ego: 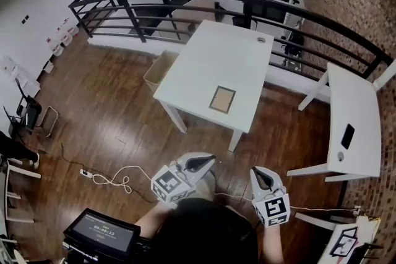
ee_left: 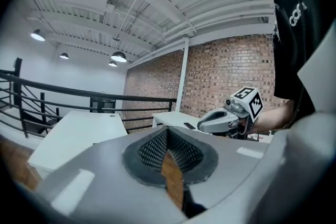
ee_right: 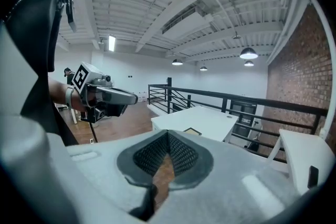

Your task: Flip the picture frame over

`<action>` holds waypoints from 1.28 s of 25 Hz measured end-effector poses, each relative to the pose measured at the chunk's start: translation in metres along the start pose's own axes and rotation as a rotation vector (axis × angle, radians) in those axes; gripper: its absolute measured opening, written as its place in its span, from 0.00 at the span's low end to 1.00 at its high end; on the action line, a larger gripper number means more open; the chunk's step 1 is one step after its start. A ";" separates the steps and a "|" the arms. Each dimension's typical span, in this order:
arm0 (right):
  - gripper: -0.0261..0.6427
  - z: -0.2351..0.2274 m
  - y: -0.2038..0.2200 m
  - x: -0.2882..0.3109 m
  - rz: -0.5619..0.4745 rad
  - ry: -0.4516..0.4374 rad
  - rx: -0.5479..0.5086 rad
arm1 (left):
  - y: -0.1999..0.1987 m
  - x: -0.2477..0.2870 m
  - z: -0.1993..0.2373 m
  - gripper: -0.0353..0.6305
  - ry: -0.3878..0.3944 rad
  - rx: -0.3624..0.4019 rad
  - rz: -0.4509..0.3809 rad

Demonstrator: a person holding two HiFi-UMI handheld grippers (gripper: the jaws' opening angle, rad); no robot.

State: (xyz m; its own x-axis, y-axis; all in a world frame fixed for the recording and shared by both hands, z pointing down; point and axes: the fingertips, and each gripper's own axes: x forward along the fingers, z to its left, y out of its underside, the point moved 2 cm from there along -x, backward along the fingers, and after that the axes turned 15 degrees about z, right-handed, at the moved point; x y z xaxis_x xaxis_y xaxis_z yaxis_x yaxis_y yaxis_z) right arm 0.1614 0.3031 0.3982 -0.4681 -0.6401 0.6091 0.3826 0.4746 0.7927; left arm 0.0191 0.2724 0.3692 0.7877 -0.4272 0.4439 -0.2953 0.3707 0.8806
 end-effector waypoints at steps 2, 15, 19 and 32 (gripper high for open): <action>0.03 0.010 0.000 -0.010 -0.005 -0.006 -0.007 | -0.003 -0.008 -0.014 0.07 -0.005 0.022 -0.005; 0.03 0.056 0.010 -0.029 -0.006 -0.028 -0.051 | 0.022 -0.029 -0.053 0.07 0.020 0.030 0.000; 0.03 0.073 -0.001 -0.033 -0.014 -0.036 -0.066 | 0.031 -0.042 -0.058 0.07 0.014 0.023 0.003; 0.03 0.101 0.002 -0.040 -0.051 -0.041 -0.069 | 0.046 -0.059 -0.073 0.07 0.026 0.034 0.008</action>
State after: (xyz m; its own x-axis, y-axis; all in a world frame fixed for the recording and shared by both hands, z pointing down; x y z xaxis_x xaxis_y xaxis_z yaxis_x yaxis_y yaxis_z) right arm 0.1006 0.3901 0.3779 -0.5200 -0.6364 0.5698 0.4109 0.3985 0.8200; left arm -0.0016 0.3746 0.3712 0.7989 -0.4022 0.4473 -0.3197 0.3460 0.8821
